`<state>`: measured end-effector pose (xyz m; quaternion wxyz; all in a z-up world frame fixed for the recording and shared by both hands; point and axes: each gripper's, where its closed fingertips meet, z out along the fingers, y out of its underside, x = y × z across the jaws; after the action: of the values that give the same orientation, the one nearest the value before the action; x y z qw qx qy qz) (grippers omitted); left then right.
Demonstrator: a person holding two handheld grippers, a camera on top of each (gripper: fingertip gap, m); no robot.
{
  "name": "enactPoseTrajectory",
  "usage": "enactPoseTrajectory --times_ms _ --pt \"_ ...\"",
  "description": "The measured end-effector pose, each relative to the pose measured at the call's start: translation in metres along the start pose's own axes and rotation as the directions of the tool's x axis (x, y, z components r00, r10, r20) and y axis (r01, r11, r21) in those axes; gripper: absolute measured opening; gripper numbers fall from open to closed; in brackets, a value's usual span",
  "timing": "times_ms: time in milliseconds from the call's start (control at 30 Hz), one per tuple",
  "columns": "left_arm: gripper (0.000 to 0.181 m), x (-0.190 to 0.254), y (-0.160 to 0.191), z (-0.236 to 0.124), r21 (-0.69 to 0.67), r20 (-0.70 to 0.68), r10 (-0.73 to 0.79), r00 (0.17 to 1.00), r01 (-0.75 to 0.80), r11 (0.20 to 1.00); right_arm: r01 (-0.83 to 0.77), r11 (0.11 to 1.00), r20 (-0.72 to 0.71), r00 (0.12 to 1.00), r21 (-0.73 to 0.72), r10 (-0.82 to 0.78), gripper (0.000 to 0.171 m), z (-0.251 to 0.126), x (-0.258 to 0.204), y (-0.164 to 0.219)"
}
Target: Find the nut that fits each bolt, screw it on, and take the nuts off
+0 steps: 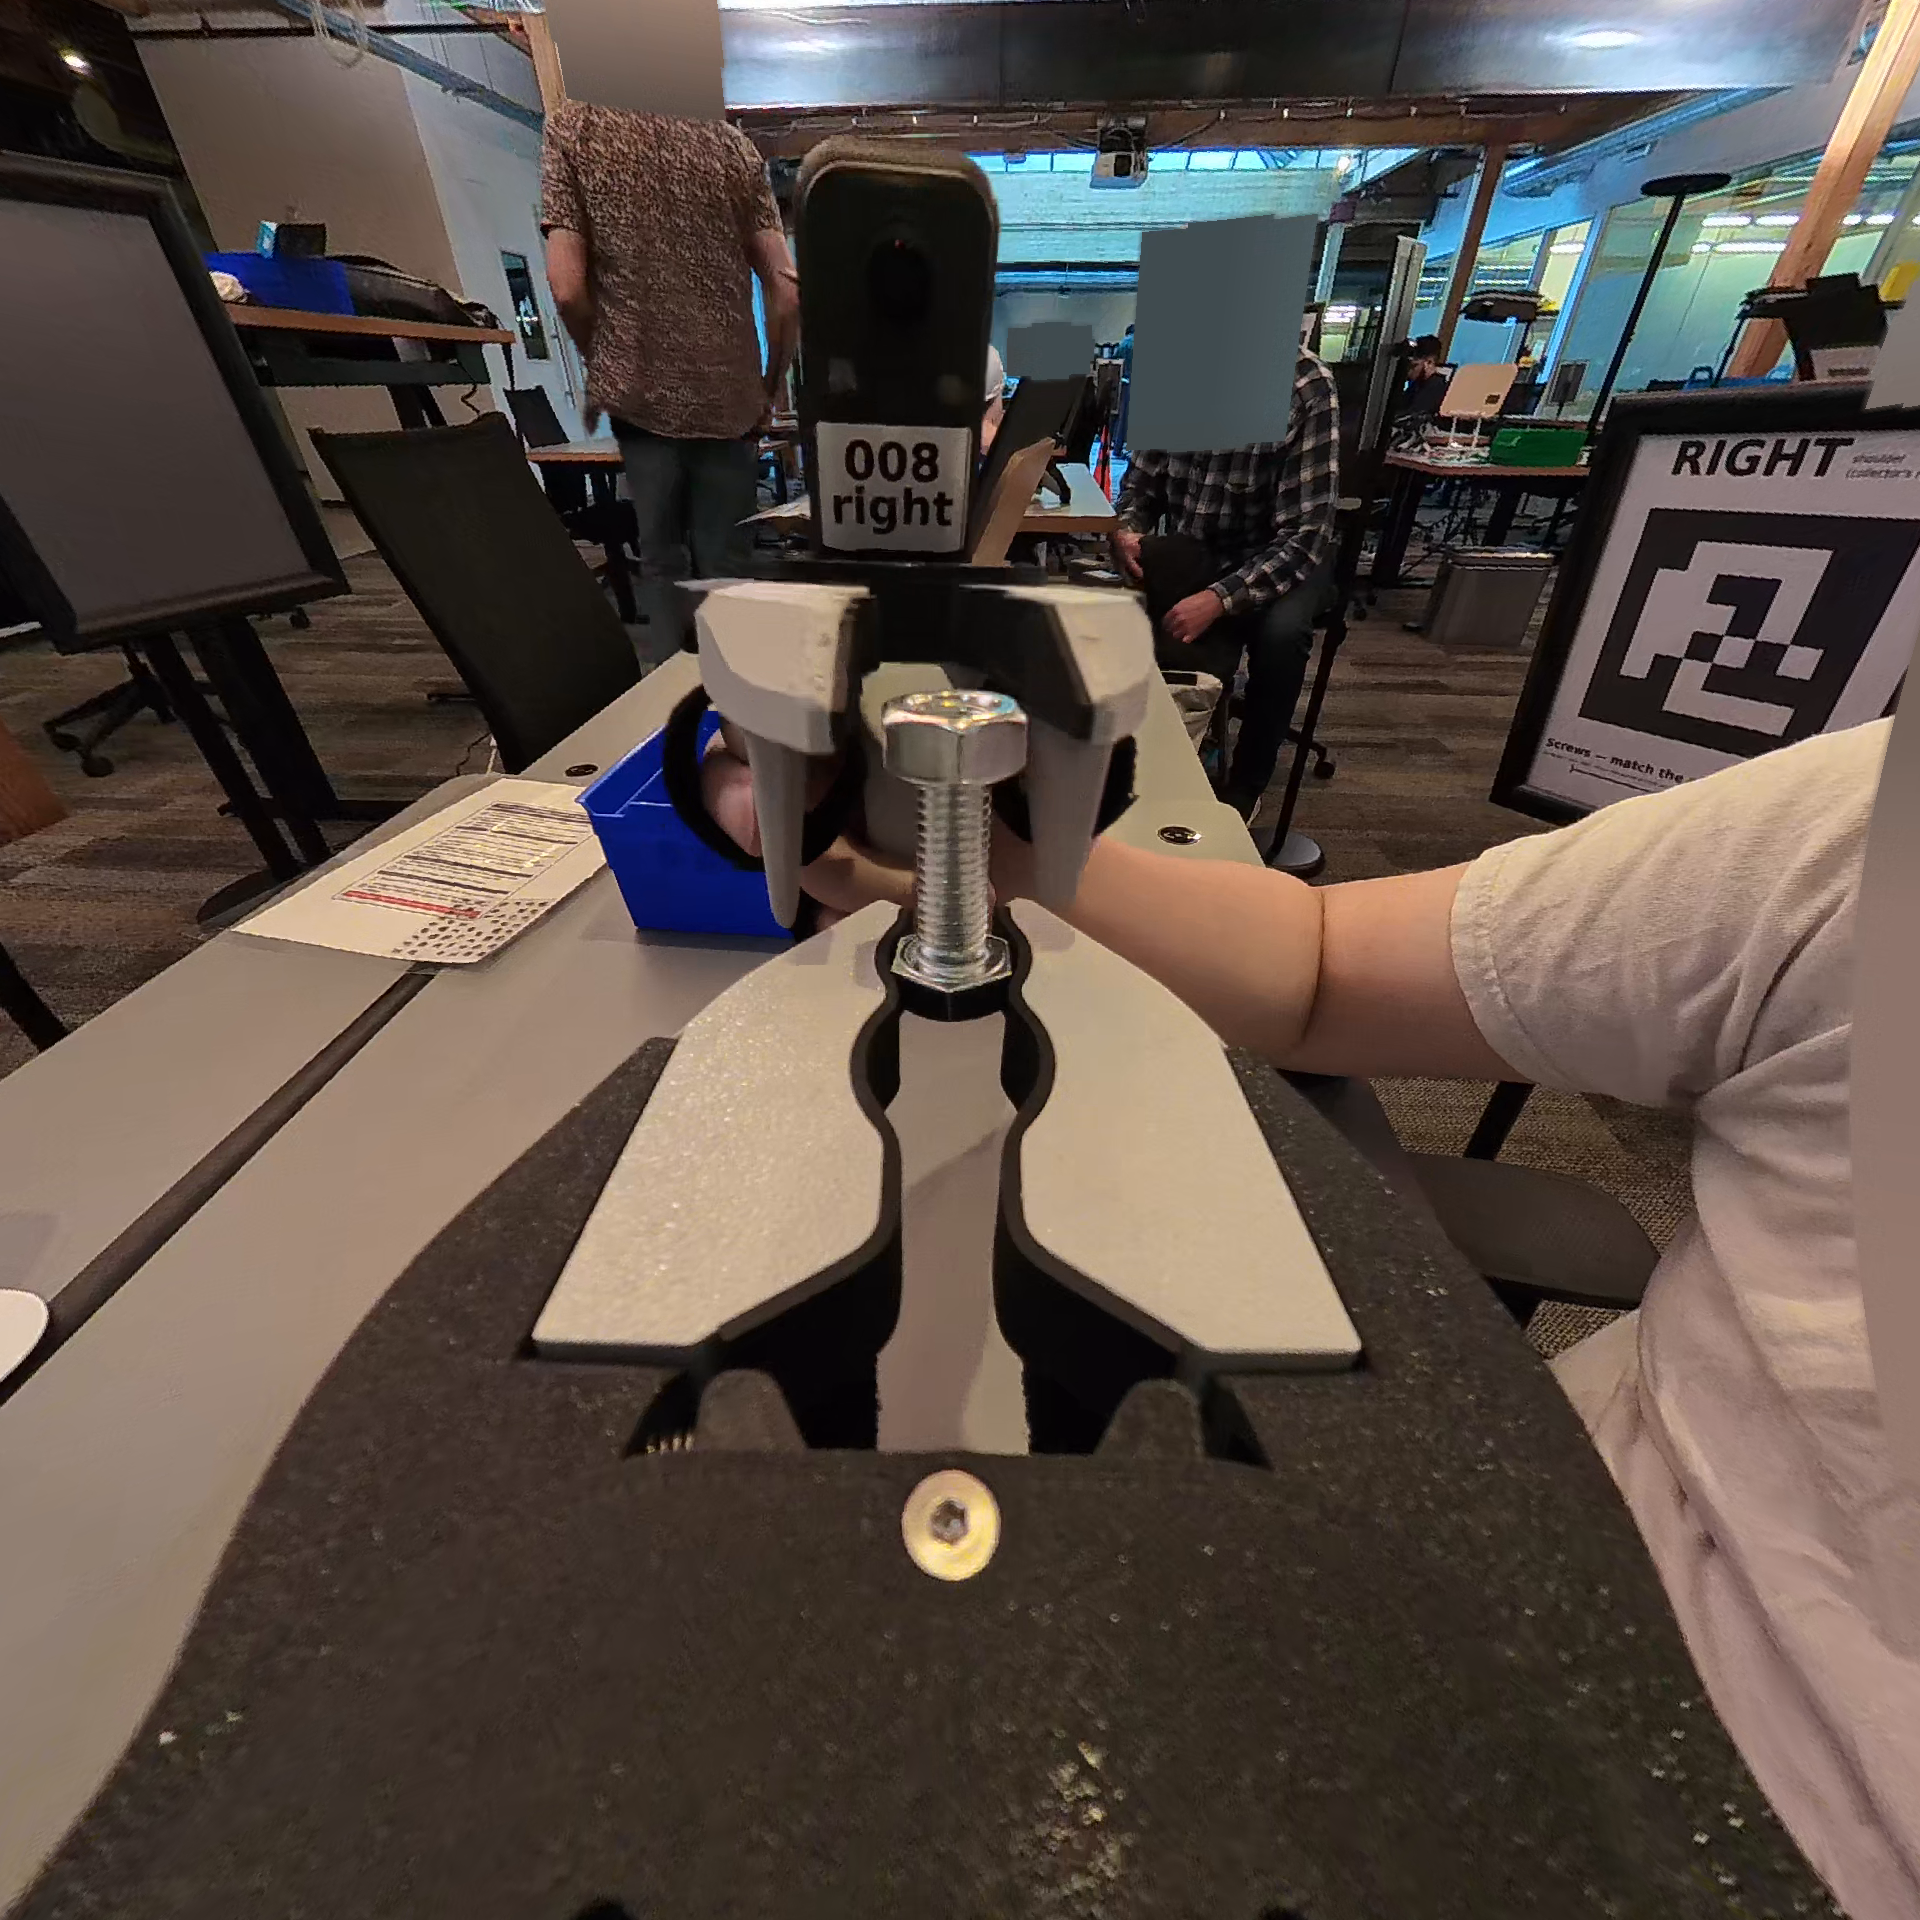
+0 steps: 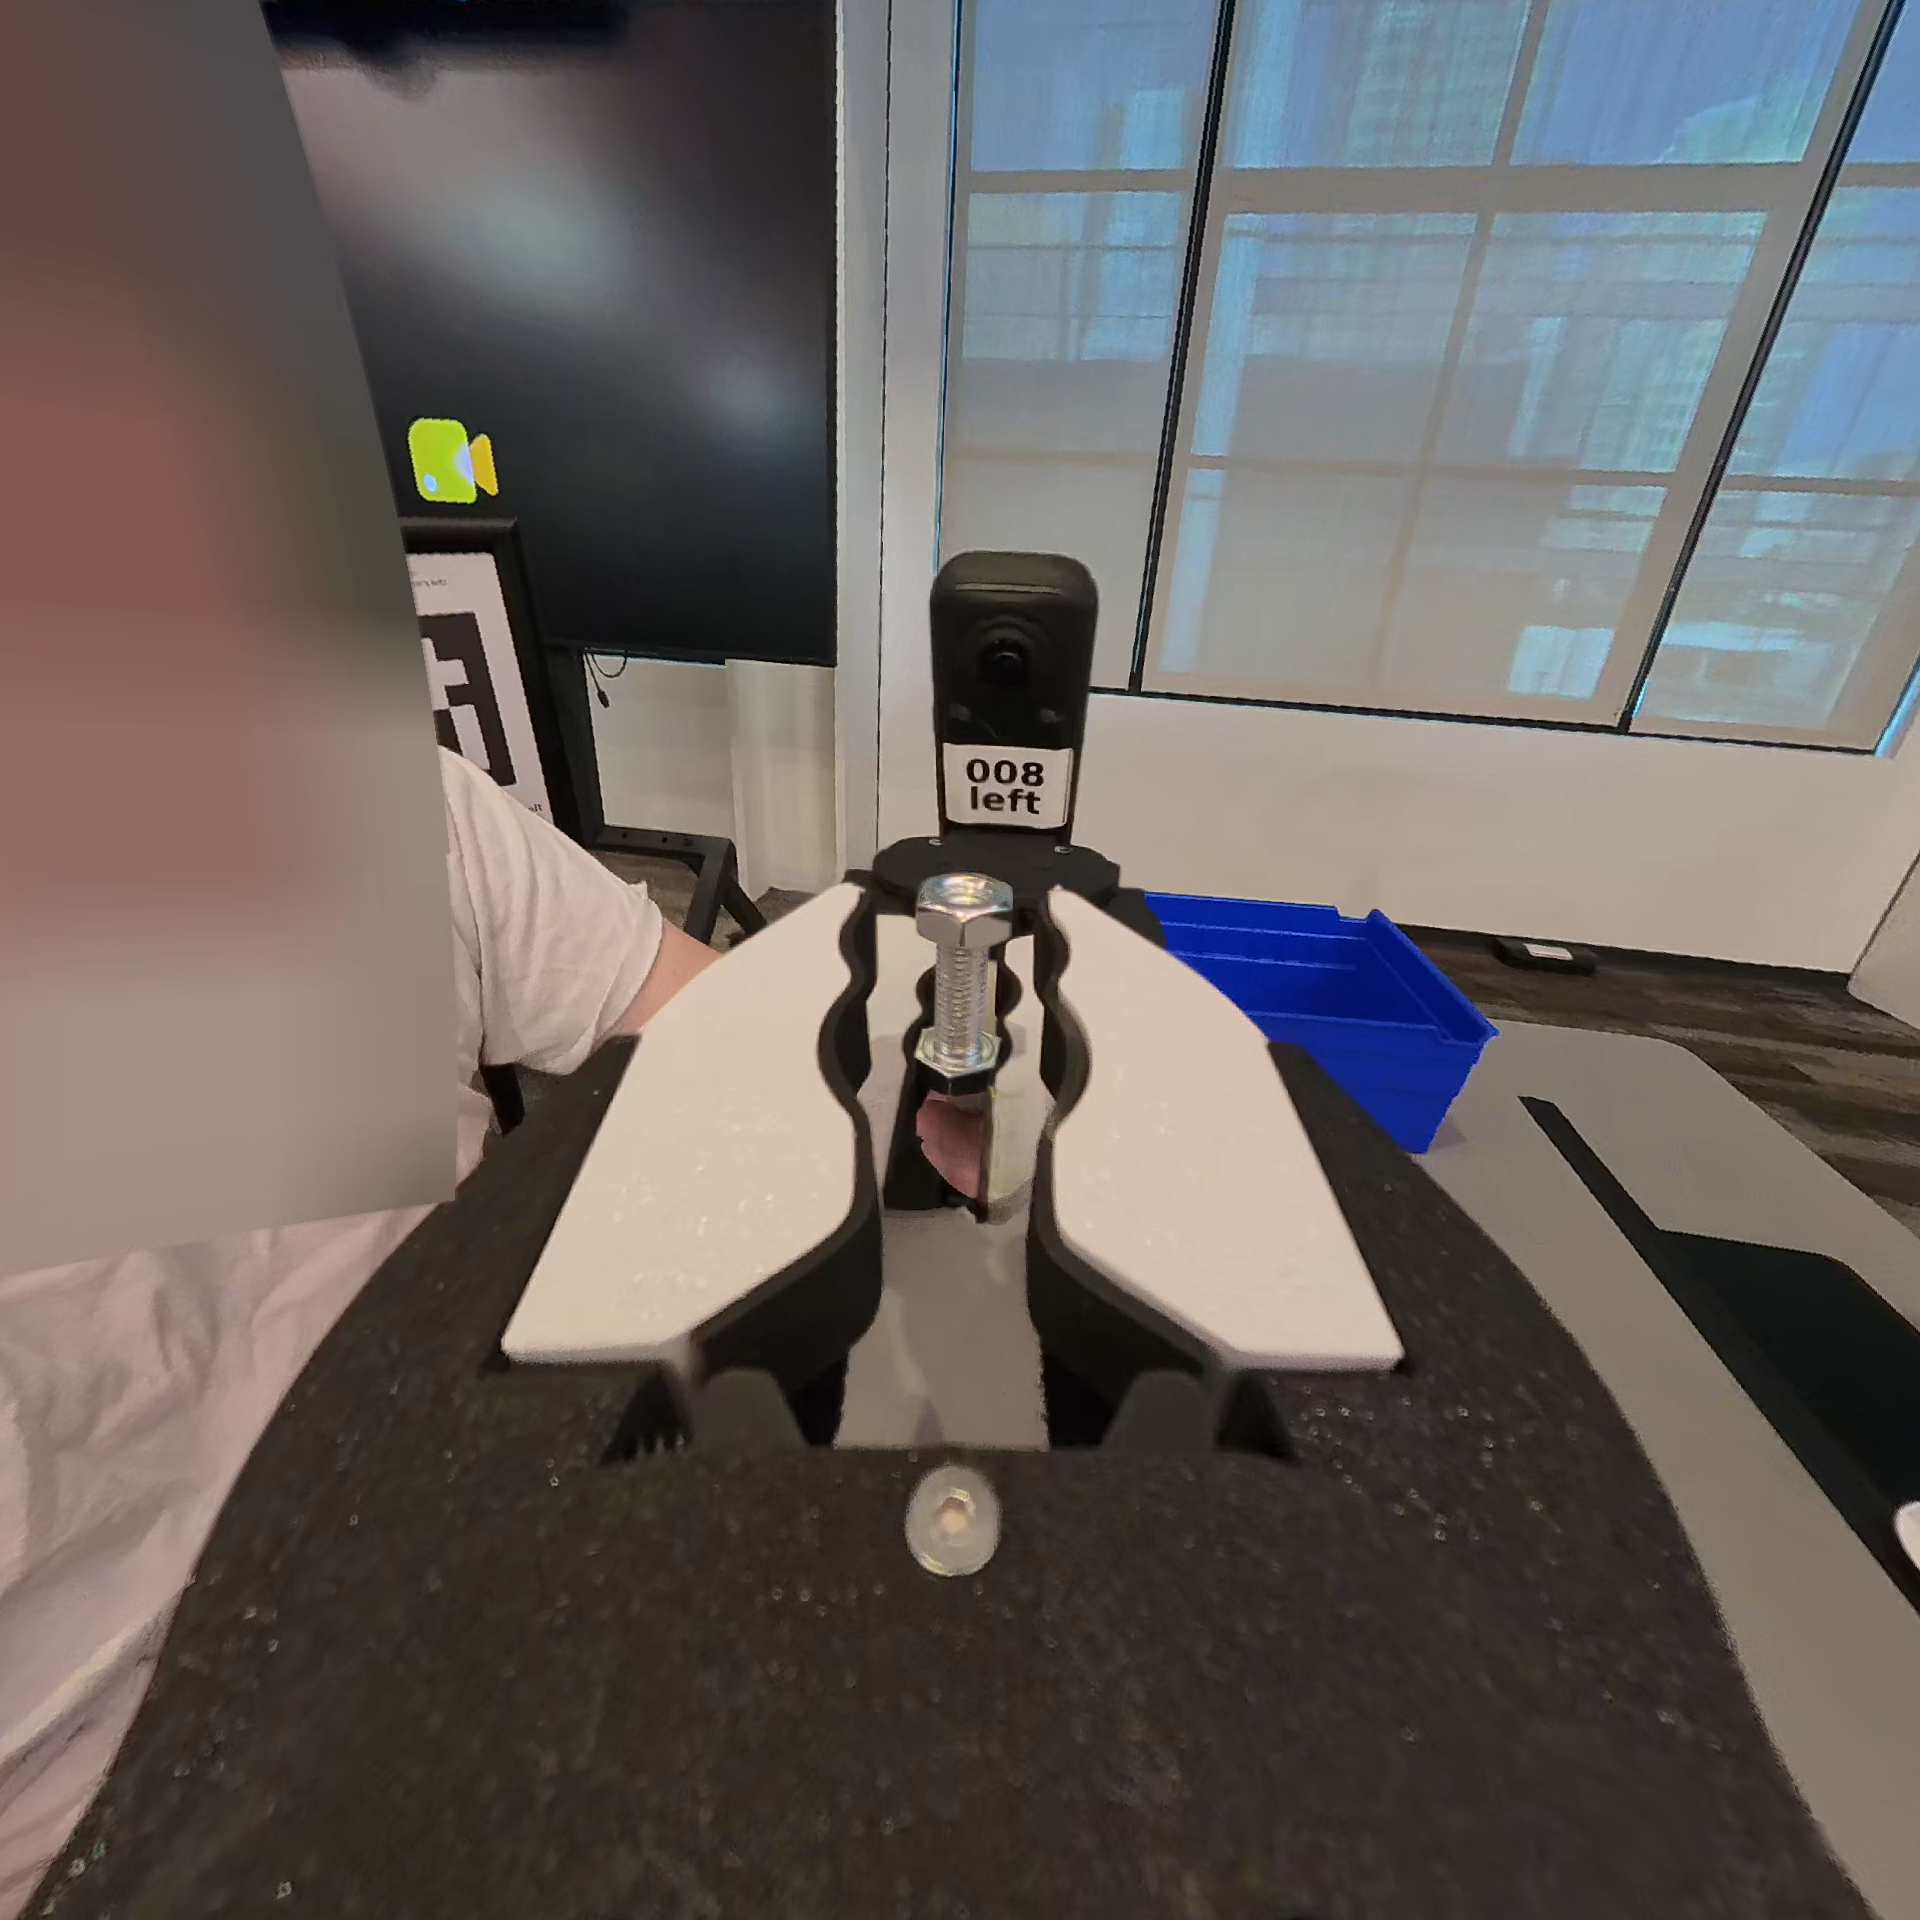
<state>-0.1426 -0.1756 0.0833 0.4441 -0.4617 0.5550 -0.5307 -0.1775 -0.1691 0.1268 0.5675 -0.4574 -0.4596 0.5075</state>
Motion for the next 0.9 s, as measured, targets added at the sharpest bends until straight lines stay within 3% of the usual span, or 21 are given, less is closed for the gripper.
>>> enactPoseTrajectory --times_ms 533,733,900 --pt "0.014 0.005 0.001 0.001 -0.013 -0.038 -0.013 0.999 0.013 1.0 0.02 1.0 0.003 1.0 -0.018 -0.02 0.017 0.002 -0.002 0.002" --pt "0.014 0.043 0.0 0.003 -0.014 -0.32 -0.144 0.936 0.148 0.989 -0.03 0.999 0.225 0.974 0.044 0.019 0.017 -0.002 -0.028 0.0" --pt "0.014 0.074 -0.004 -0.001 -0.049 -0.543 -0.255 0.8 0.273 0.961 -0.058 0.993 0.392 0.92 0.104 0.013 0.017 -0.004 -0.051 -0.001"
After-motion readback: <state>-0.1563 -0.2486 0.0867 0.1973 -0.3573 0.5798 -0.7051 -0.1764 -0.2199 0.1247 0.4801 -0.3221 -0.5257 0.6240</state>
